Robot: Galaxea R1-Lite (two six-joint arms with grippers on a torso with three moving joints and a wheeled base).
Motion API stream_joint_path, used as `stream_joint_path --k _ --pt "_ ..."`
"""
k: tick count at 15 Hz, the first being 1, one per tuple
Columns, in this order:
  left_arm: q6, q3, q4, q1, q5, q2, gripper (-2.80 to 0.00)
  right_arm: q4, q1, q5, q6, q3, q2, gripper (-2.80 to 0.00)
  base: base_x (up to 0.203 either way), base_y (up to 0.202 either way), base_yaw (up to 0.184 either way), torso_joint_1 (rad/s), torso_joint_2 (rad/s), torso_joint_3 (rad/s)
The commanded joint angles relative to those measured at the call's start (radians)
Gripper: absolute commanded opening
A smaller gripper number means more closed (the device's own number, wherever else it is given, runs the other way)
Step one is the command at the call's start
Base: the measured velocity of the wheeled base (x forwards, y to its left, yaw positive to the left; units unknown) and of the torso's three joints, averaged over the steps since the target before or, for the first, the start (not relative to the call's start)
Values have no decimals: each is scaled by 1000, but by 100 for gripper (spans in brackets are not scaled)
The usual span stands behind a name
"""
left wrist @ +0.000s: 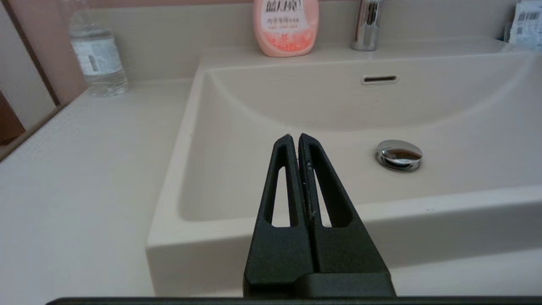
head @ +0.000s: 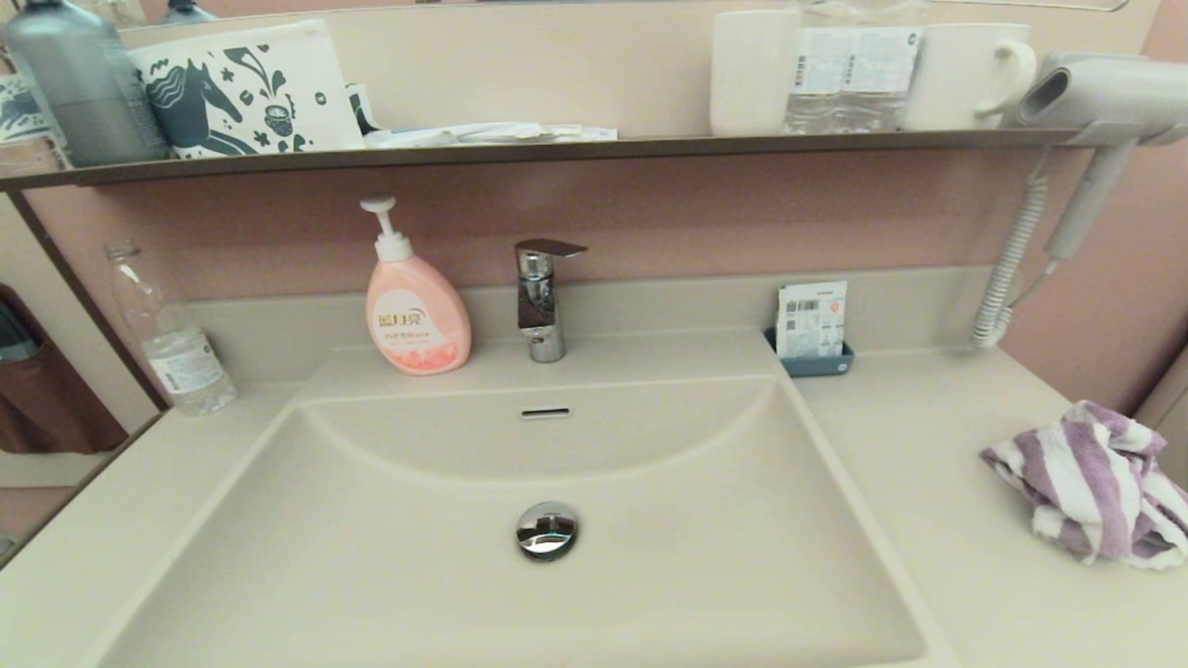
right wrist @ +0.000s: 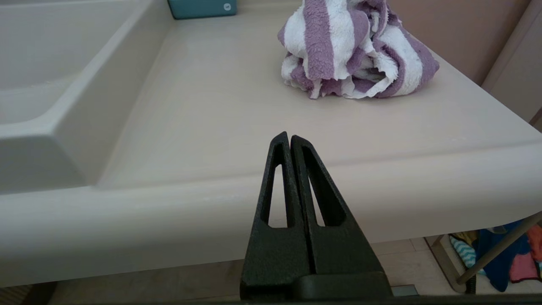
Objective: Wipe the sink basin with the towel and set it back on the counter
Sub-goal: Pick up the cloth
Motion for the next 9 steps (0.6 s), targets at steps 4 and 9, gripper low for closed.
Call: stream_joint_path --k 4,9 --pt "-28 0 26 0 0 2 -280 -1 0 0 0 0 0 -280 0 0 0 0 0 0" --pt "-91 0 45 0 27 2 -280 -1 0 0 0 0 0 -280 0 0 0 0 0 0"
